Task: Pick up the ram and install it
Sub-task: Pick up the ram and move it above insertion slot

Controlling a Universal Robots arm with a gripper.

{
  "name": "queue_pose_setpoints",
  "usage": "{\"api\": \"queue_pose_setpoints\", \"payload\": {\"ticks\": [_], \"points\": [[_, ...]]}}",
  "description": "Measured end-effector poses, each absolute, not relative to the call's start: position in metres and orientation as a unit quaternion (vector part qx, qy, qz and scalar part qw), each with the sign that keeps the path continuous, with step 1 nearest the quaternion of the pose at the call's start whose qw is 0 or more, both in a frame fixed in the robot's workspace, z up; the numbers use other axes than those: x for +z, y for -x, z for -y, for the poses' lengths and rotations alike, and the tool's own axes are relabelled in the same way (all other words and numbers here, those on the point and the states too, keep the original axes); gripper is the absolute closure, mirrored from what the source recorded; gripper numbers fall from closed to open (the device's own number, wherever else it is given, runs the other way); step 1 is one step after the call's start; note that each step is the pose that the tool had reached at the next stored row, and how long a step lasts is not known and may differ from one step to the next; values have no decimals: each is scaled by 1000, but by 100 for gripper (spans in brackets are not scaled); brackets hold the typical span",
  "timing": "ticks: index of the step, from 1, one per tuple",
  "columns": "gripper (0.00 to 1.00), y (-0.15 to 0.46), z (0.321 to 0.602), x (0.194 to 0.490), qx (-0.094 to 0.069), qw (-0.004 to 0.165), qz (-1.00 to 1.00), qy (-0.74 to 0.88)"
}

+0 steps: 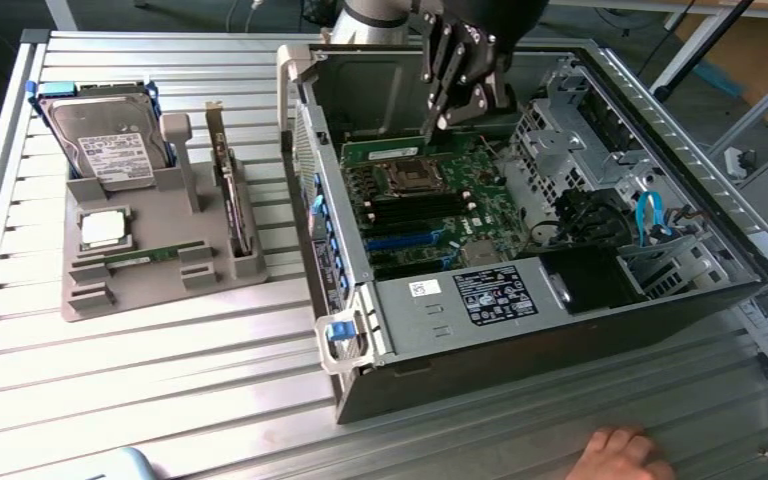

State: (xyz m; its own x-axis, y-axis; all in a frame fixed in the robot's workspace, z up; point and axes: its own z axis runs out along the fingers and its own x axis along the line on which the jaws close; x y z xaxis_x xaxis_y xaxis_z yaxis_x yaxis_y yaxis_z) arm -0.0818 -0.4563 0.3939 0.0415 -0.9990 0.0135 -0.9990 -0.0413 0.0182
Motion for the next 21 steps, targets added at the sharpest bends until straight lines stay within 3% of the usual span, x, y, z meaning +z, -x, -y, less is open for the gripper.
{"api": "queue_pose_setpoints", "payload": {"ticks": [21], "points": [[88, 59, 456, 394, -4, 8, 692, -722]]}}
